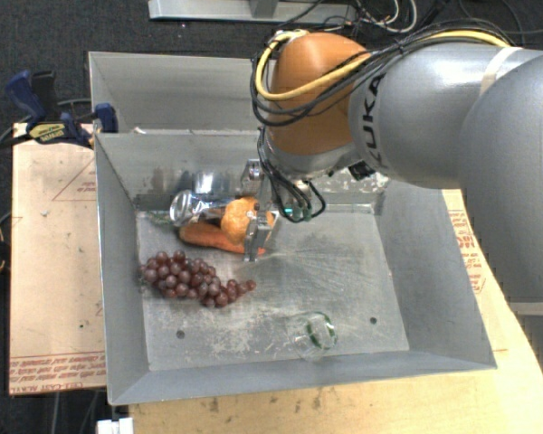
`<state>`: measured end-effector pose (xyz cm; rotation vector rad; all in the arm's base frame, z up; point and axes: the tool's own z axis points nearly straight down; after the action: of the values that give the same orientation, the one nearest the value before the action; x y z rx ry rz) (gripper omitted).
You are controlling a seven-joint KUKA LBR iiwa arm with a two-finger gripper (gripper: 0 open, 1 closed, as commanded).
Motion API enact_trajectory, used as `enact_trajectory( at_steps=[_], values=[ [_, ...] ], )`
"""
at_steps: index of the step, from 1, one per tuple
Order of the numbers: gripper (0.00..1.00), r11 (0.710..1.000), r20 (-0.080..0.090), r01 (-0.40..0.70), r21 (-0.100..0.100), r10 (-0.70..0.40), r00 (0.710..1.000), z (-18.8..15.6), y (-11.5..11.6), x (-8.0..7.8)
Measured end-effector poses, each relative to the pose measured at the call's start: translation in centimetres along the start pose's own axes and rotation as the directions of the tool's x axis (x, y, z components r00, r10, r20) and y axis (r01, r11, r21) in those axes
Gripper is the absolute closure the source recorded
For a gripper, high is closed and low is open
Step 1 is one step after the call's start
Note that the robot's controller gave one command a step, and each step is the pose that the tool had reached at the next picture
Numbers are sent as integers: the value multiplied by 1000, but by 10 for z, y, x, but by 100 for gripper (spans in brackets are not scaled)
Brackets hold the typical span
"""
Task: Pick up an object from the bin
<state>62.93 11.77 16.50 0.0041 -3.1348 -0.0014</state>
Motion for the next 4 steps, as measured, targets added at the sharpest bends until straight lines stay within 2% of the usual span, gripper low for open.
enact_trajectory(
  at_steps=[1, 2, 3, 4],
  values=[
    [0, 1000, 8, -2, -1, 2, 1000, -5, -1, -2],
    [0, 997, 13, -80, -2, 80, 997, 59, 0, -3],
    [0, 998, 6, -66, 0, 66, 998, 74, 11, 5],
    [0, 988, 9, -151, -2, 151, 988, 59, 21, 4]
  ],
)
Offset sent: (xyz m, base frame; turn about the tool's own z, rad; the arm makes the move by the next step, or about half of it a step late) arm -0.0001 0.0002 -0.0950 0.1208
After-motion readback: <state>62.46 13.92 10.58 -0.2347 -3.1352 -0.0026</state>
